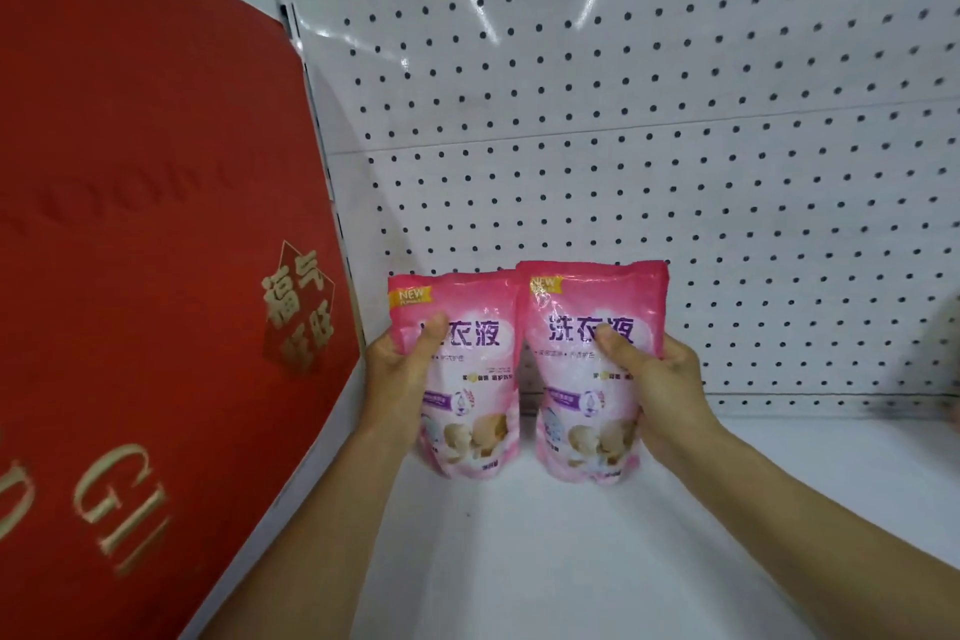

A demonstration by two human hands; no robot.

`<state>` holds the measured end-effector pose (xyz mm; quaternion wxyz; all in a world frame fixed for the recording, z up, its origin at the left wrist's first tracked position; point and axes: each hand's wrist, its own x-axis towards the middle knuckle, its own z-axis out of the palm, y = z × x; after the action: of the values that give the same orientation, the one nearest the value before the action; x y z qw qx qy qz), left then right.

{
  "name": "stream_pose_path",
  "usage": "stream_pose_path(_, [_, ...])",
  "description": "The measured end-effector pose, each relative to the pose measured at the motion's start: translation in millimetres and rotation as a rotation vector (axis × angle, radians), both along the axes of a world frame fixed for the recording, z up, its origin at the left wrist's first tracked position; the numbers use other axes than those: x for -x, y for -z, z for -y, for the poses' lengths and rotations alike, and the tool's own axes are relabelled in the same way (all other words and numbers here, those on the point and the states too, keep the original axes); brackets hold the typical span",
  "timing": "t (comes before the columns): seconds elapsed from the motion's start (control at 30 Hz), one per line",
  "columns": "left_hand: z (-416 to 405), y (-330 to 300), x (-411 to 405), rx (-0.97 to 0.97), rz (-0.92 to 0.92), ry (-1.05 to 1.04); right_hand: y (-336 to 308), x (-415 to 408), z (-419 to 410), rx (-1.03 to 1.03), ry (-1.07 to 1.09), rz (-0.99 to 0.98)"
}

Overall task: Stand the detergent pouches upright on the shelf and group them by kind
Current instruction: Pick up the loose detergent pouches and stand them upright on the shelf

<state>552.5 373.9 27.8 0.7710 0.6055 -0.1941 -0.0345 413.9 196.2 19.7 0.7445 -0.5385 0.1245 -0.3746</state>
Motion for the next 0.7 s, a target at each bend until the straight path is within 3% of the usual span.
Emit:
stream_pose_path(0.27, [7.0,5.0,-37.3,0.030,-0.092,0.023,6.3,-39.4,0.2,0.091,0.000,-0.043])
stream_pose_path(0.37, [10.1,7.8,-34.6,0.014,-0.053,-0.076,10.7,-32.0,2.8,0.174,-0.016,-0.114])
stream_pose_path(0.47, [10.6,16.1,-18.2,-0.077,-0.004,-0.223,26.2,-18.1,2.7,0.267,-0.045,-0.228])
stream_pose_path(0.57, [9.2,39.5,2.2,-0.236,0.044,-0.180,42.4,-10.8,-1.3,0.334,-0.042,-0.361])
stream_pose_path(0.7, [11.9,58.6,5.6,-0.315,0.054,-0.170,49.7,-14.0,-2.6,0.362,-0.030,-0.359])
